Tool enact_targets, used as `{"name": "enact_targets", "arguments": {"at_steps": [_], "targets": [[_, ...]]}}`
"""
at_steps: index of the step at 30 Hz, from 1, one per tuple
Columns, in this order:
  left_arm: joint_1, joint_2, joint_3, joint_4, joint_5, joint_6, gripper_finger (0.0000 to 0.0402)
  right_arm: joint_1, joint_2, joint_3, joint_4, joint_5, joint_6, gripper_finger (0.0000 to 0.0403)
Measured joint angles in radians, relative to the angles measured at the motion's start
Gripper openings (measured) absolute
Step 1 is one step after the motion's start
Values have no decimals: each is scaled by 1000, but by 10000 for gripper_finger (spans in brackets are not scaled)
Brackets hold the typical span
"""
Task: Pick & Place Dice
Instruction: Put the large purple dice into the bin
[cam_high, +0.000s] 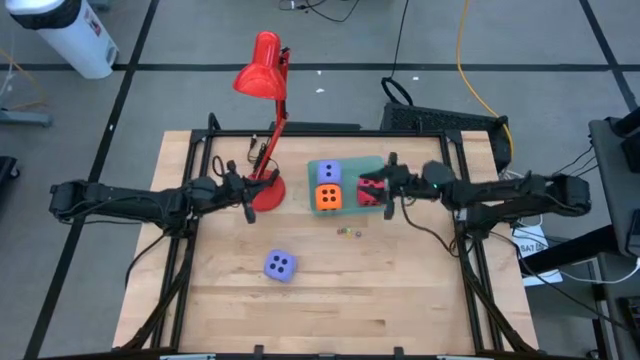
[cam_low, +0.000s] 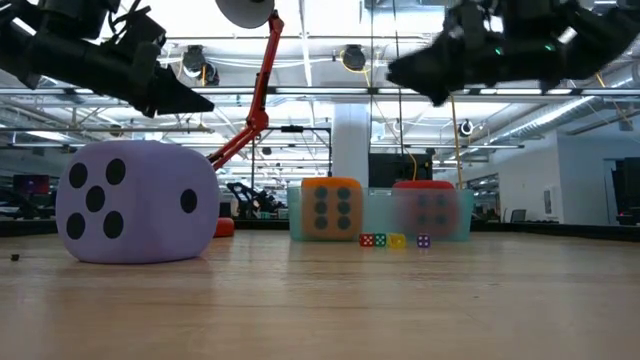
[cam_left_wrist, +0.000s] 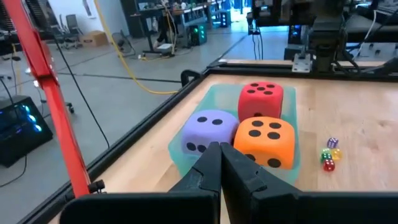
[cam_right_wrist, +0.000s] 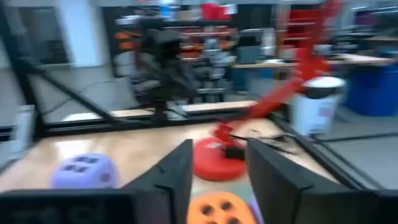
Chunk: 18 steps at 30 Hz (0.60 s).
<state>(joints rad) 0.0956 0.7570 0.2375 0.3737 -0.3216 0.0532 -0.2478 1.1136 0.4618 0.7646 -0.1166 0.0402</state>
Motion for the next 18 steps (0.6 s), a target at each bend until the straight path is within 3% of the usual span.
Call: {"name": "enact_targets", "arguments": {"at_steps": [4,11,18], "targets": [[0,0,0,-23,-2,-2,5,21,-15,-106,61,117,-19,87],[-9,-1,0,-88,54,-109,5,21,-79,-161,34,114,-6,11],[-45,-11,0,-109,94,-87,5,23,-83,-166,37,113,-17,10]]}}
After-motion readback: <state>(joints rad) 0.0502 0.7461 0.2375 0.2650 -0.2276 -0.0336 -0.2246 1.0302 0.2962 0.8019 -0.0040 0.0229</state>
